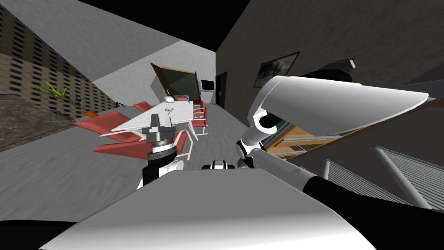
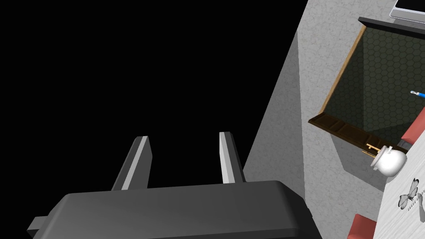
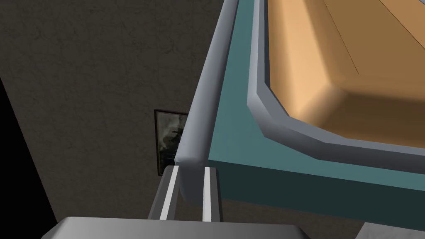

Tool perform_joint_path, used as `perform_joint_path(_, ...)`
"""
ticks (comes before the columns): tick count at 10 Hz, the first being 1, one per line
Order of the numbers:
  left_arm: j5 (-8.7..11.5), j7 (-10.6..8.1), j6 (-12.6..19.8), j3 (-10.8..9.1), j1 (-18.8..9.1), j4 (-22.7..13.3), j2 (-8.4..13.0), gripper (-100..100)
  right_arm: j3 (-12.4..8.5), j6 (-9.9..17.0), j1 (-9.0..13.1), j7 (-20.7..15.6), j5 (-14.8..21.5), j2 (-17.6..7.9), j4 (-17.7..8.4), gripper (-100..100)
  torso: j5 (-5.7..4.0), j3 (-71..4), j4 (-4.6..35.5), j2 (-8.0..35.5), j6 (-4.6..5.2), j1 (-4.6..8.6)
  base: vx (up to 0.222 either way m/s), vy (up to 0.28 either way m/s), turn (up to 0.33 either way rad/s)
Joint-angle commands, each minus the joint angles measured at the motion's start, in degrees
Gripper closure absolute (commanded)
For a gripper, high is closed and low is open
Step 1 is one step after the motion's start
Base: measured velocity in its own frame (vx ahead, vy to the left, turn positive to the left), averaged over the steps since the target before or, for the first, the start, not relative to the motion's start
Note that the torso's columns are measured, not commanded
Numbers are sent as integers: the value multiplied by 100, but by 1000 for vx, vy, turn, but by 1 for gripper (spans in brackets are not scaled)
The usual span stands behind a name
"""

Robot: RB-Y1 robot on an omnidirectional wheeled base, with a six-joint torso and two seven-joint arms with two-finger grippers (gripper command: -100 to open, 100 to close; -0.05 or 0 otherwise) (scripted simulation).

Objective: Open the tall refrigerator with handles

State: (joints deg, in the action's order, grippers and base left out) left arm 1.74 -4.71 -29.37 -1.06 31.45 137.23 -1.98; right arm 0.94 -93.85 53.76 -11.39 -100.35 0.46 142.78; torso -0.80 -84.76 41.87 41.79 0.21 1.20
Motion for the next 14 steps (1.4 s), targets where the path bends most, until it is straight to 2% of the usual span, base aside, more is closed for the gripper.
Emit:
perform_joint_path(1,0,0,0,0,-1,0,0,0,-153,54,-28,105,208,-34,-220,100,-3,21,6,29,-1,0,248,53,12)
perform_joint_path(4,0,0,0,0,-1,0,0,0,-325,231,16,260,592,-103,-616,100,37,11,27,31,-3,-47,295,58,11)
perform_joint_path(5,0,0,0,-1,0,0,0,0,-325,231,16,260,592,-103,-616,100,53,14,34,40,-9,-67,268,62,-6)
perform_joint_path(6,0,0,0,0,-1,-1,0,0,-382,289,30,311,721,-126,-748,100,71,23,41,56,-16,-104,249,61,2)
perform_joint_path(7,0,0,0,0,-1,0,0,0,-347,255,21,286,658,-112,-684,100,82,28,46,64,-21,-125,114,22,1)
perform_joint_path(8,0,0,1,0,-3,-1,0,0,-397,349,-26,194,854,-332,-783,-100,81,49,55,99,-21,-119,40,-9,6)
perform_joint_path(13,0,0,1,0,-4,-1,1,0,-610,577,-248,-293,1654,-919,-1182,-100,78,12,37,38,-20,-113,25,-42,6)
perform_joint_path(14,0,0,1,-1,-3,-1,1,0,-610,577,-248,-293,1731,-919,-1182,-100,80,10,37,36,-22,-120,26,-31,3)
